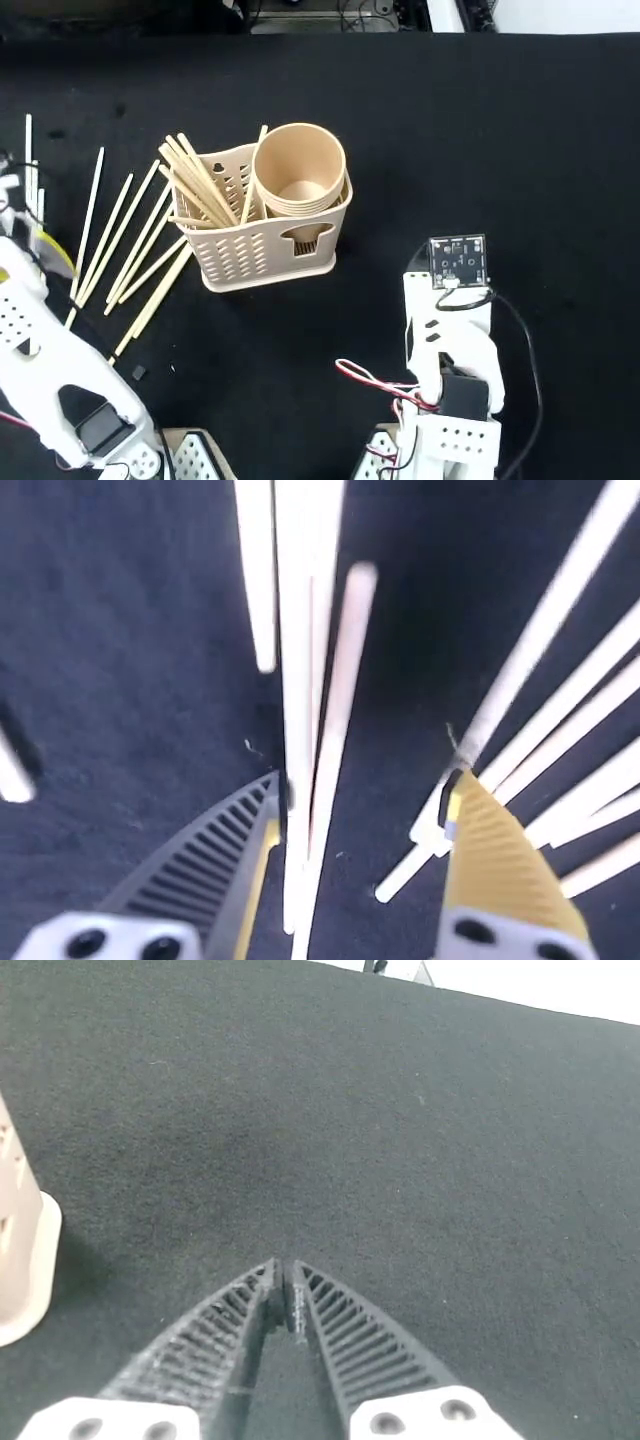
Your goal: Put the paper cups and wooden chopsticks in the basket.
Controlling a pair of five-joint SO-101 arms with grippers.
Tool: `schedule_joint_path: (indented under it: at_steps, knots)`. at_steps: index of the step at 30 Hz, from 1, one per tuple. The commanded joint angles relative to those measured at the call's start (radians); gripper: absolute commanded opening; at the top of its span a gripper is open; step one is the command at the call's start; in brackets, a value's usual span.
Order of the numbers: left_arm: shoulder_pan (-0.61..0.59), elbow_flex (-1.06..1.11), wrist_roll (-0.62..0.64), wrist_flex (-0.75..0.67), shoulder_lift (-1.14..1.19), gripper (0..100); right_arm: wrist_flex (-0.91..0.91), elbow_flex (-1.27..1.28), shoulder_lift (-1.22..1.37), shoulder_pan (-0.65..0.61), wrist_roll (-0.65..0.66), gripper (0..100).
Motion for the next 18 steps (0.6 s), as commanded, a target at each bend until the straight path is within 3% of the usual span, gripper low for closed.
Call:
schedule_joint_path:
  at_steps: [1,4,7,12,18]
  knots:
    - [0.039,-0.122,-0.006,0.008,-0.064,26,-0.011,-0.004,-0.065,-0.008,0.0,2.1]
    - [0.073,-0.151,-0.006,-0.018,-0.063,26,-0.011,-0.004,-0.065,-0.008,0.0,2.1]
    - [0.099,-0.131,-0.005,-0.133,-0.049,26,-0.011,-0.004,-0.065,-0.008,0.0,2.1]
    - [0.107,-0.128,0.098,-0.29,0.041,27,-0.011,-0.004,-0.065,-0.008,0.0,2.1]
    - [0.099,-0.185,0.112,-0.311,0.172,26,-0.011,-0.004,-0.065,-0.008,0.0,2.1]
